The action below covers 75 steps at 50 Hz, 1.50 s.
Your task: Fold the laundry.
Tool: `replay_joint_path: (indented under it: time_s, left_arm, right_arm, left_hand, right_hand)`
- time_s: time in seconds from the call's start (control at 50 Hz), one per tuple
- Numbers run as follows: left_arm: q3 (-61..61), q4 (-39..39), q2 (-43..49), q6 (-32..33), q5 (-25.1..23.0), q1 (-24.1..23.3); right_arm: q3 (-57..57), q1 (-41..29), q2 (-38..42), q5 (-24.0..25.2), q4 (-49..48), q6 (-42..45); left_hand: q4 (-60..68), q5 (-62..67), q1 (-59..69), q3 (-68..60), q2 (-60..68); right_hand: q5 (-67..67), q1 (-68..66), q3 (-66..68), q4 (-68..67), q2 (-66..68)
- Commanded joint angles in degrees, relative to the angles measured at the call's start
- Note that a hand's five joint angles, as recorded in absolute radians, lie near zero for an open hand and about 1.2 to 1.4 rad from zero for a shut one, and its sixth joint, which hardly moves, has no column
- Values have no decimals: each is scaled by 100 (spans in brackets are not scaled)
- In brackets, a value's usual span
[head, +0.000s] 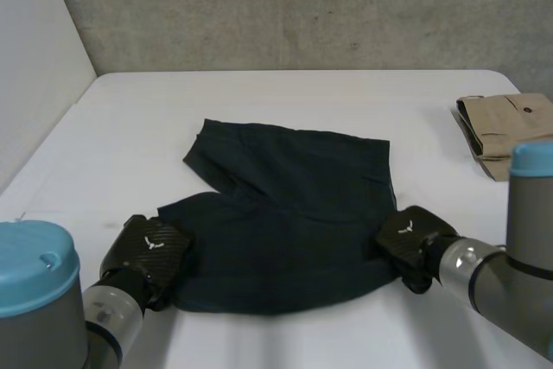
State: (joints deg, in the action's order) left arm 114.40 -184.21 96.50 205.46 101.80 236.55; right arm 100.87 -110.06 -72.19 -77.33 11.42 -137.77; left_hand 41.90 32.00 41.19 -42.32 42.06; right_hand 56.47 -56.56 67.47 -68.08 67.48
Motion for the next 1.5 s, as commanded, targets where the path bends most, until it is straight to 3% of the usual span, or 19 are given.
replay_joint_path:
  time_s: [0.02, 0.1, 0.16, 0.18, 0.26, 0.36, 0.4, 0.5, 0.52, 0.62, 0.68, 0.88, 1.08, 1.18, 1.34, 1.5]
  left_arm:
    - [65, 17, -211, -146, -29, 120]
    - [74, 17, -158, -129, -108, 304]
    - [109, 17, -44, -129, -108, 348]
    - [118, 17, -9, -129, -108, 340]
    - [170, 17, 106, -137, -117, 261]
    - [197, 17, 97, -137, -117, 181]
    - [197, 17, 106, -137, -117, 181]
    - [197, 17, 115, -137, -108, 181]
    - [197, 17, 115, -137, -108, 181]
    - [258, 17, 88, -137, -108, 155]
    - [276, 25, 53, -137, -108, 146]
    - [118, 649, -614, -93, -108, 23]
    - [-910, 808, -1687, -67, -108, 93]
    - [-1130, 781, -1565, -58, -117, 287]
    - [-1499, 325, 130, -76, -178, 533]
    - [-2972, -370, 2133, 29, -152, 691]
  right_arm:
    - [275, 125, -199, 253, -280, -57]
    - [363, 116, -216, 289, -596, -215]
    - [416, 107, -208, 280, -614, -408]
    - [468, 107, -199, 280, -614, -487]
    - [635, 116, -208, 306, -649, -575]
    - [741, 125, -304, 298, -711, -584]
    - [802, 116, -409, 289, -720, -584]
    - [943, 99, -568, 297, -746, -584]
    - [969, 99, -603, 297, -755, -593]
    - [1180, 81, -805, 289, -1018, -584]
    - [1286, 55, -963, 306, -1168, -584]
    - [997, 64, -1710, 262, -1037, -558]
    - [-427, 54, -2159, 280, 141, -540]
    - [-928, 37, -1774, 324, 501, -497]
    - [-2051, -24, 211, 254, 1115, -487]
    - [-3827, -192, 1830, 113, 1706, -584]
  left_hand:
    - [-1671, -1682, -1600, 1714, -1687]
    - [-1604, -1615, -1533, 1646, -1620]
    - [-1520, -1530, -1449, 1562, -1536]
    - [-1520, -1530, -1449, 1562, -1536]
    - [-1537, -1547, -1465, 1579, -1553]
    - [-698, -709, -627, 741, -714]
    - [-27, -37, 45, 69, -43]
    - [3599, 3589, 3671, -3557, 3583]
    - [3808, 3798, 3879, -3766, 3792]
    - [3810, 3800, 3881, -3768, 3794]
    - [3810, 3800, 3881, -3768, 3794]
    - [3810, 3800, 3881, -3768, 3794]
    - [3810, 3800, 3881, -3768, 3794]
    - [3810, 3800, 3881, -3768, 3794]
    - [3810, 3800, 3881, -3768, 3794]
    - [3810, 3800, 3881, -3768, 3794]
  right_hand:
    - [1353, -2344, 1253, -1192, 1252]
    - [1023, -2014, 923, -863, 922]
    - [-569, -422, -669, 730, -670]
    - [-1691, 700, -1791, 1852, -1792]
    - [-3347, 2356, -3447, 3507, -3447]
    - [-3519, 2528, -3619, 3680, -3620]
    - [-3519, 2528, -3619, 3680, -3620]
    - [-3402, 2412, -3502, 3563, -3503]
    - [-3335, 2344, -3435, 3495, -3436]
    - [-2027, 1036, -2127, 2187, -2128]
    - [1345, -2336, 1245, -1185, 1244]
    - [1353, -2344, 1253, -1192, 1252]
    - [1353, -2344, 1253, -1192, 1252]
    - [1353, -2344, 1253, -1192, 1252]
    - [1353, -2344, 1253, -1192, 1252]
    - [1353, -2344, 1253, -1192, 1252]
